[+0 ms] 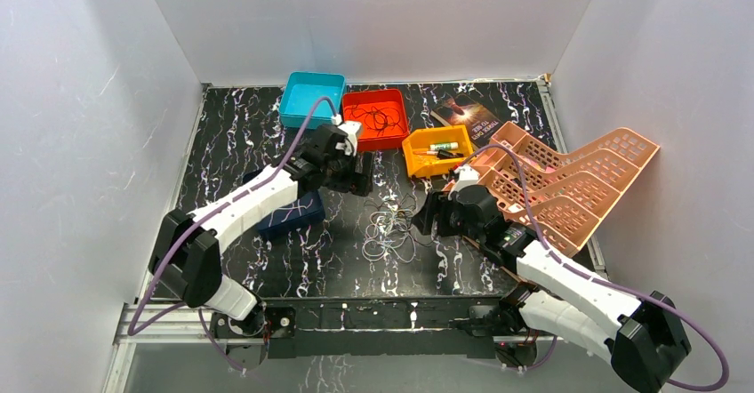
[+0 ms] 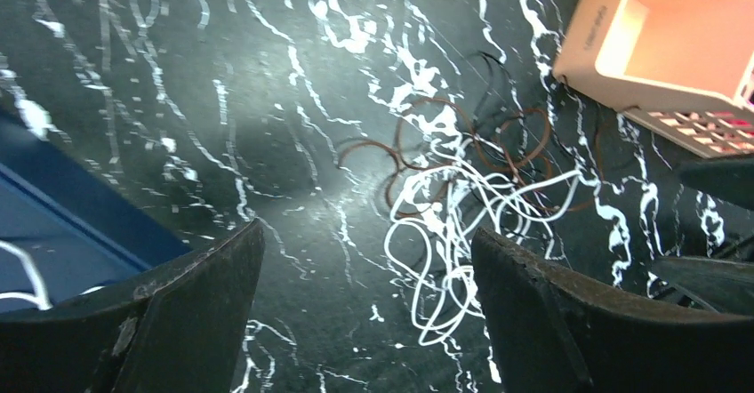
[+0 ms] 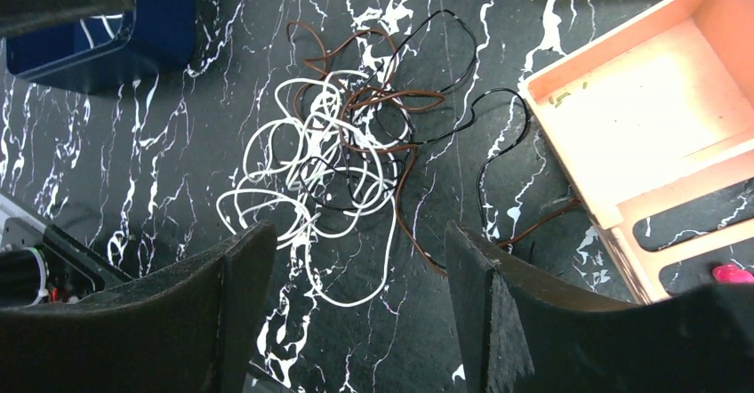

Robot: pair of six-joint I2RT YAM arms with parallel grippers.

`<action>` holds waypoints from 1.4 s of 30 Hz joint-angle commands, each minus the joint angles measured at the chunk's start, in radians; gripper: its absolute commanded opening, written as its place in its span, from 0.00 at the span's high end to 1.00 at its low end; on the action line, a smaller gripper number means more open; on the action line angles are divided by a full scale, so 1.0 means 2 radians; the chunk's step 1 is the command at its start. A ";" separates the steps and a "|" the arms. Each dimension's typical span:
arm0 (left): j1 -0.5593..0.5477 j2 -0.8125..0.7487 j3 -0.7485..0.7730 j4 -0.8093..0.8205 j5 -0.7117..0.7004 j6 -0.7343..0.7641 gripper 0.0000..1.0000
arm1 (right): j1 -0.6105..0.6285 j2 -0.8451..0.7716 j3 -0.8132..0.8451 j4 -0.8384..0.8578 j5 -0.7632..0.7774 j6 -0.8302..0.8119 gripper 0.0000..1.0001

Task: Untangle the cables

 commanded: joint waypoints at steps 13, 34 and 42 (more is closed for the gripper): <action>-0.047 0.025 -0.040 0.081 0.032 -0.036 0.24 | 0.001 0.031 0.025 0.024 -0.020 -0.050 0.33; -0.048 0.106 -0.008 0.006 0.013 0.135 0.41 | 0.001 0.073 0.045 0.033 -0.055 -0.083 0.38; -0.048 0.123 0.014 0.023 0.026 0.179 0.48 | 0.001 0.072 0.047 0.023 -0.068 -0.088 0.38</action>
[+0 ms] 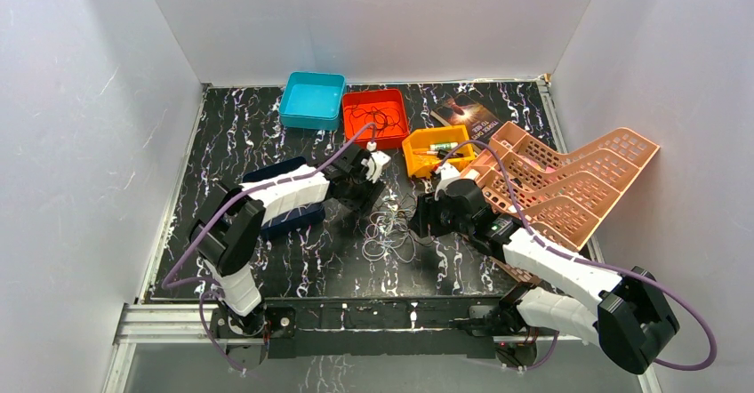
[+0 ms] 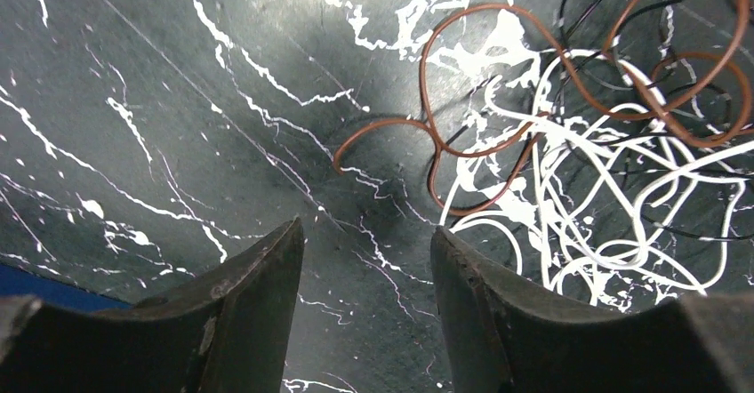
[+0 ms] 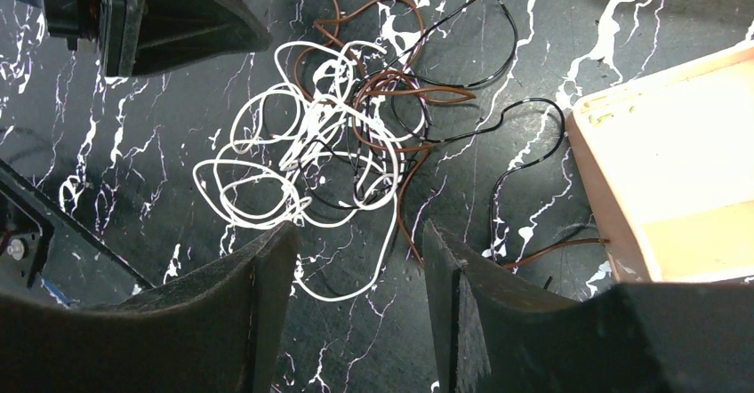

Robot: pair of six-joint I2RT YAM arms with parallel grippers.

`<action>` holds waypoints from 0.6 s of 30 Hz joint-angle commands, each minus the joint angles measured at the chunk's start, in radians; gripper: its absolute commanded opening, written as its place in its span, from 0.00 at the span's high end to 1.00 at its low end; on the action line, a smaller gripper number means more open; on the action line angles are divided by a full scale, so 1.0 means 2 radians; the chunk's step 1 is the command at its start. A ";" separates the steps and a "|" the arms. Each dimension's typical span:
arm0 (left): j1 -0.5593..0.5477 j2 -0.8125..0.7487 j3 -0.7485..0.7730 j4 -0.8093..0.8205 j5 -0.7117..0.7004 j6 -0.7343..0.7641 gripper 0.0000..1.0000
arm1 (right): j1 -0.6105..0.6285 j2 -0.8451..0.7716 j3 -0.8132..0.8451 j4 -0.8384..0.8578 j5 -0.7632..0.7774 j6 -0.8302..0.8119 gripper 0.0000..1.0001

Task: Untangle the cables

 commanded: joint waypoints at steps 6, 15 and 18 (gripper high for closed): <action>-0.001 0.021 0.037 0.016 0.036 0.047 0.54 | 0.001 -0.011 0.022 0.004 -0.014 -0.005 0.38; -0.001 0.054 0.062 -0.001 0.042 0.046 0.86 | 0.001 -0.021 0.017 0.003 -0.012 0.000 0.38; -0.001 0.046 0.063 -0.002 0.035 0.041 1.00 | 0.001 -0.019 0.017 0.004 -0.015 0.002 0.38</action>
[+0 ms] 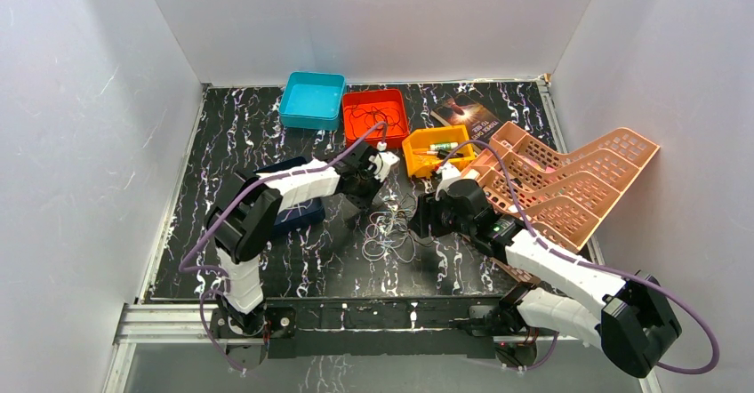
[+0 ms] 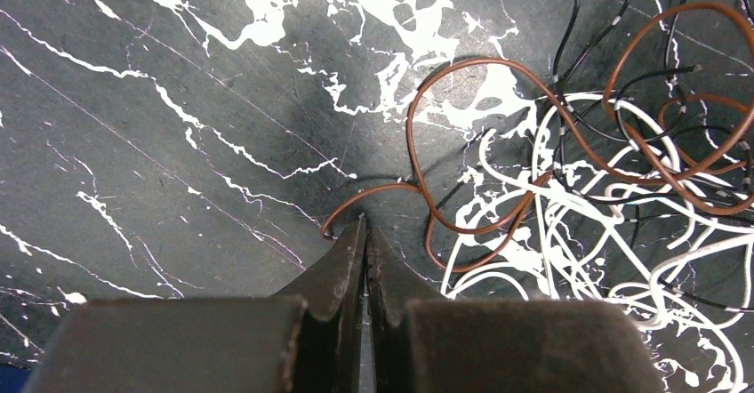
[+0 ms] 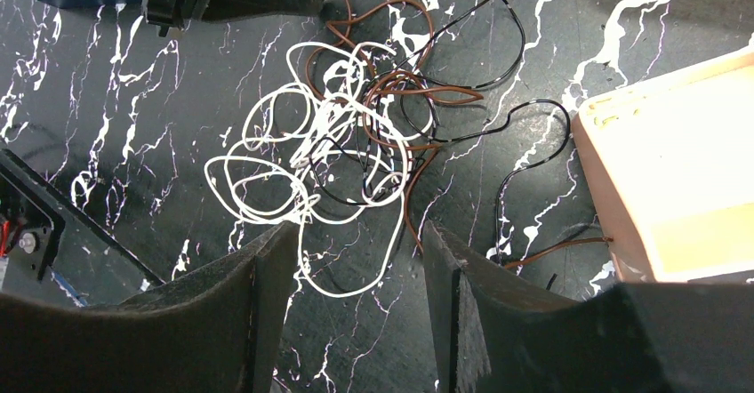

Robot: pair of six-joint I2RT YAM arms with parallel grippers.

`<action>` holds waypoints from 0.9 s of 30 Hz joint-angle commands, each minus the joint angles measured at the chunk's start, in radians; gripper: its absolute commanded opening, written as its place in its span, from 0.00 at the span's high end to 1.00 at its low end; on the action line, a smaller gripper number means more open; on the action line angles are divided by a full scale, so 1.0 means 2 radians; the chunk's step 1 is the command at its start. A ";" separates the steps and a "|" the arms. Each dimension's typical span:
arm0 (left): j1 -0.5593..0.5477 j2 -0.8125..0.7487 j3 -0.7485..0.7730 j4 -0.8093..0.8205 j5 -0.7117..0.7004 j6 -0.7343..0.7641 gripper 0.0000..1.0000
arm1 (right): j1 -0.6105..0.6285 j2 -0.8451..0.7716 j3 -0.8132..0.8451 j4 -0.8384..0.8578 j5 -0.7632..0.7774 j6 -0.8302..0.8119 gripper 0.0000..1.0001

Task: Untangle the cables

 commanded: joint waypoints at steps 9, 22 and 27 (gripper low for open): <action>-0.001 -0.081 0.019 -0.018 -0.038 -0.006 1.00 | 0.002 -0.002 0.015 0.019 -0.013 0.012 0.38; 0.001 -0.120 -0.012 0.024 0.033 -0.072 0.61 | 0.002 0.005 0.021 0.011 0.045 0.036 0.29; 0.001 -0.101 -0.012 0.048 0.044 -0.109 0.50 | 0.001 0.009 0.017 0.015 0.040 0.042 0.30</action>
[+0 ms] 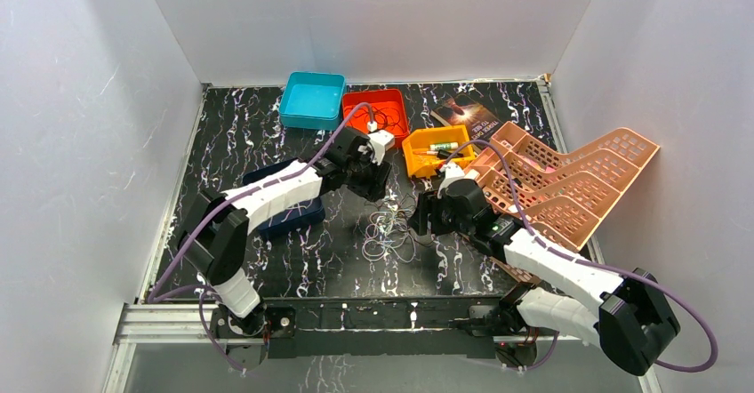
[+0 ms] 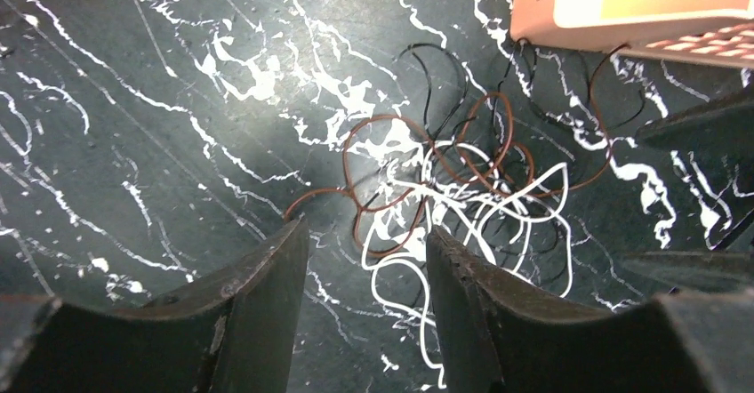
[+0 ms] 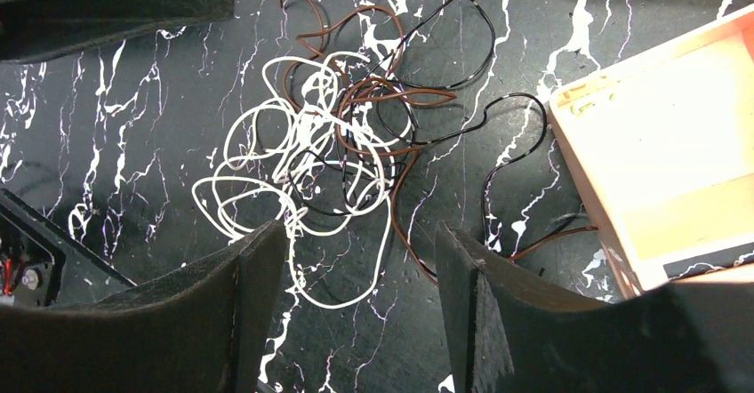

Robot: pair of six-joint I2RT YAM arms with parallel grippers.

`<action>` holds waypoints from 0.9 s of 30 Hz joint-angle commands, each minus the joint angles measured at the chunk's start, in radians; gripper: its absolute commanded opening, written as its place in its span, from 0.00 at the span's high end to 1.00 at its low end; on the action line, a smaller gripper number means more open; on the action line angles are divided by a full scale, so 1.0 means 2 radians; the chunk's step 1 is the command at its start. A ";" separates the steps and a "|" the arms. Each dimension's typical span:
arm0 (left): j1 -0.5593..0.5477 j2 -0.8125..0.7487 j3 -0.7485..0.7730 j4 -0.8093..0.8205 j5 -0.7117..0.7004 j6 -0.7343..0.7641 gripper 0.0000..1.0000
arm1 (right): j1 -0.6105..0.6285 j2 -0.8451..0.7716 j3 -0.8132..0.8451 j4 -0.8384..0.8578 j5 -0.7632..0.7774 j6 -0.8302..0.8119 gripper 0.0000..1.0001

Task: Untangle the cables

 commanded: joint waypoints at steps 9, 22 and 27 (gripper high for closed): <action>-0.002 0.035 -0.013 0.043 0.048 -0.035 0.49 | 0.002 -0.005 0.009 0.014 0.005 0.016 0.30; -0.003 0.075 -0.021 0.052 0.088 -0.014 0.56 | 0.001 -0.006 0.004 0.011 0.000 0.015 0.30; -0.003 0.100 -0.002 0.051 0.079 -0.008 0.84 | 0.002 -0.014 -0.001 0.009 0.000 0.016 0.30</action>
